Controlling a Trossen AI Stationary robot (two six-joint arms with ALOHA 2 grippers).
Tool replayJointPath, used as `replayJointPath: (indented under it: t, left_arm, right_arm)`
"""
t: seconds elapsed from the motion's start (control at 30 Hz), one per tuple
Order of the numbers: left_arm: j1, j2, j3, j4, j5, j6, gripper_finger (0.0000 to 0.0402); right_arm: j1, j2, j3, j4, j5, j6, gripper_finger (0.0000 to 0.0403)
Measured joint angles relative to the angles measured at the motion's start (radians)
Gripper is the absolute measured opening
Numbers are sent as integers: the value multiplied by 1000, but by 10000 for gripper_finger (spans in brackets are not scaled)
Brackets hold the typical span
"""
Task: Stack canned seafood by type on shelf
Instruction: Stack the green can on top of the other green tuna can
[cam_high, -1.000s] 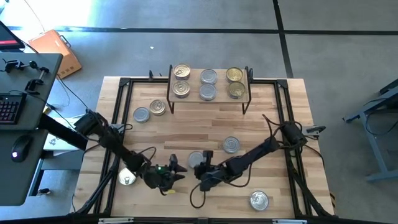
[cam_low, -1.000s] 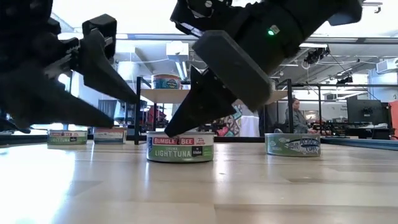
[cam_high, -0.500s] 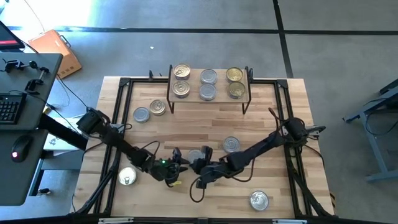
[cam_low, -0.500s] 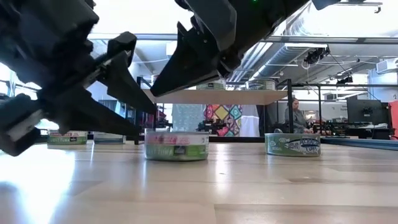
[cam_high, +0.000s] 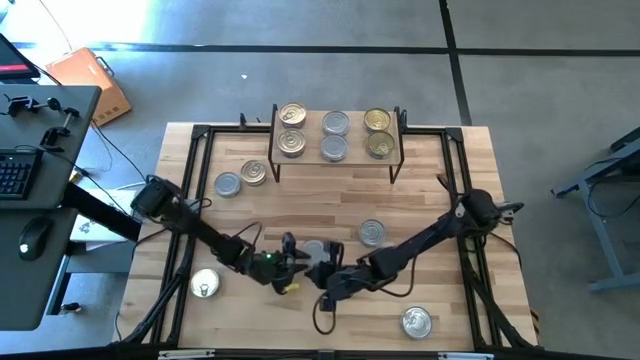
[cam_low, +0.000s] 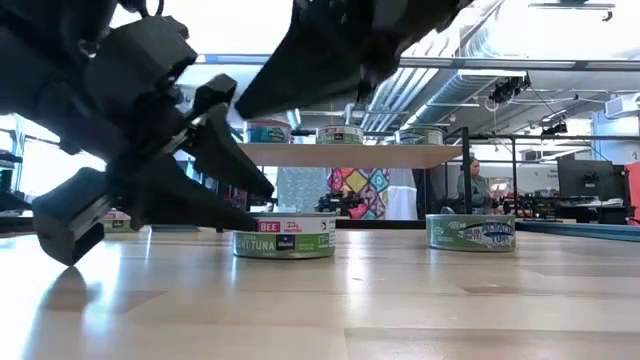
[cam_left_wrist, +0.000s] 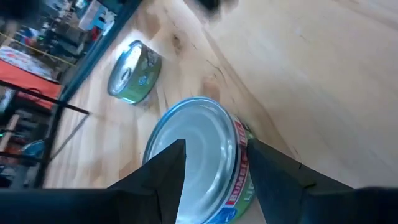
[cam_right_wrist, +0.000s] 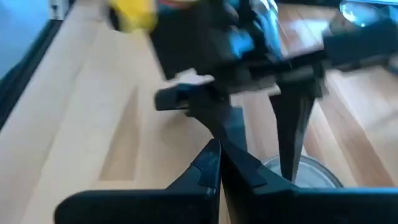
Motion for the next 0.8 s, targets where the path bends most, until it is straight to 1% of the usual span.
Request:
replayJointPath:
  t: [0.1,0.2,0.47,0.5,0.57,0.7,0.8]
  left_arm:
    - [30,4,0,-6,73,-44,156]
    - [62,5,-1,-19,160,-92,130]
    - [109,3,4,-43,267,-148,19]
    - [109,3,10,-46,274,-158,10]
    - [109,4,23,-51,282,-185,5]
    - [108,-4,56,-78,306,-225,2]
    - [106,-23,87,-141,315,-256,1]
  right_arm:
    - [32,-15,1,-4,0,-22,0]
    - [77,-31,1,-9,1,-32,0]
    - [182,-37,1,4,38,-46,0]
    - [192,-37,1,9,46,-48,0]
    - [210,-37,1,15,86,-48,0]
    - [236,-37,1,-3,203,-24,3]
    - [246,-37,1,-24,245,-46,20]
